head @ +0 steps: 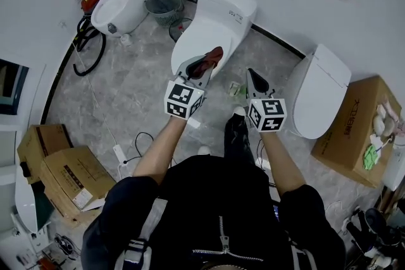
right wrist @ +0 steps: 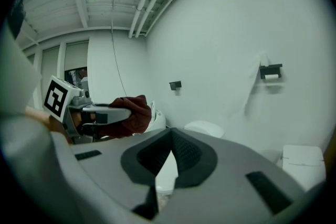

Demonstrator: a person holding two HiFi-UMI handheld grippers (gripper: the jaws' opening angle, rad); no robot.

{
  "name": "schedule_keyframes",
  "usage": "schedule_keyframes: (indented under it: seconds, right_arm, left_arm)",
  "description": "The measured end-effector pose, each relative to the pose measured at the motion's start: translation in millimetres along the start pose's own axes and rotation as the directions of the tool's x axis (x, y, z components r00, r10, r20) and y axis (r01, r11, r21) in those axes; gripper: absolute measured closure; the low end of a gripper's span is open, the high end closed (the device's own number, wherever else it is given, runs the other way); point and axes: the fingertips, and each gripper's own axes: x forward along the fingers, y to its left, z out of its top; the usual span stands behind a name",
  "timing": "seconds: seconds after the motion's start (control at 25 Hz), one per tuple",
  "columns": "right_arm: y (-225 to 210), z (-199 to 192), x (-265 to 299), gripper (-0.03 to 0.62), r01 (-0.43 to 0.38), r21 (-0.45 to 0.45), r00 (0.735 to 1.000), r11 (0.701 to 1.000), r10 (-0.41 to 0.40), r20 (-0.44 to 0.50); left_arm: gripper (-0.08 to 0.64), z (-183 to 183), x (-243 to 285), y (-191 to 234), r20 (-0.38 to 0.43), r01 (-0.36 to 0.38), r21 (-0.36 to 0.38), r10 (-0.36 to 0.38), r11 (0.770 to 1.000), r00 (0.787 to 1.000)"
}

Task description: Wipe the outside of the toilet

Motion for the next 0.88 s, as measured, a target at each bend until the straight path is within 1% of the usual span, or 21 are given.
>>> schedule_keyframes:
  seconds: [0.24, 0.4, 0.6, 0.88]
  right_arm:
    - [-56.7, 2.7, 50.5, 0.589, -0.027, 0.013, 0.999, 1.000, 0.027, -0.031]
    - [-81.6, -10.0, 73.0, 0.589, -0.037, 0.028, 0.997, 0.999, 0.039, -0.063]
    - [-103.1, -41.5, 90.6, 0.589, -0.043, 0.052, 0.993, 0.998, 0.048, -0.105]
    - [-144.3, -103.8, 110.1, 0.589, -0.016, 0.124, 0.985, 0.992, 0.037, -0.169]
  left_arm:
    - [0.500, -6.8, 67.5, 16.7, -0.032, -0.019, -0.044, 0.018, 0.999, 0.999]
    - [0.500, -27.3, 101.9, 19.1, -0.068, -0.014, -0.080, 0.009, 0.997, 0.998]
    - [0.500, -69.8, 138.4, 14.3, -0.127, 0.001, -0.131, -0.018, 0.991, 0.992]
    - [0.500, -148.7, 191.5, -1.1, -0.201, -0.004, -0.235, -0.044, 0.972, 0.979]
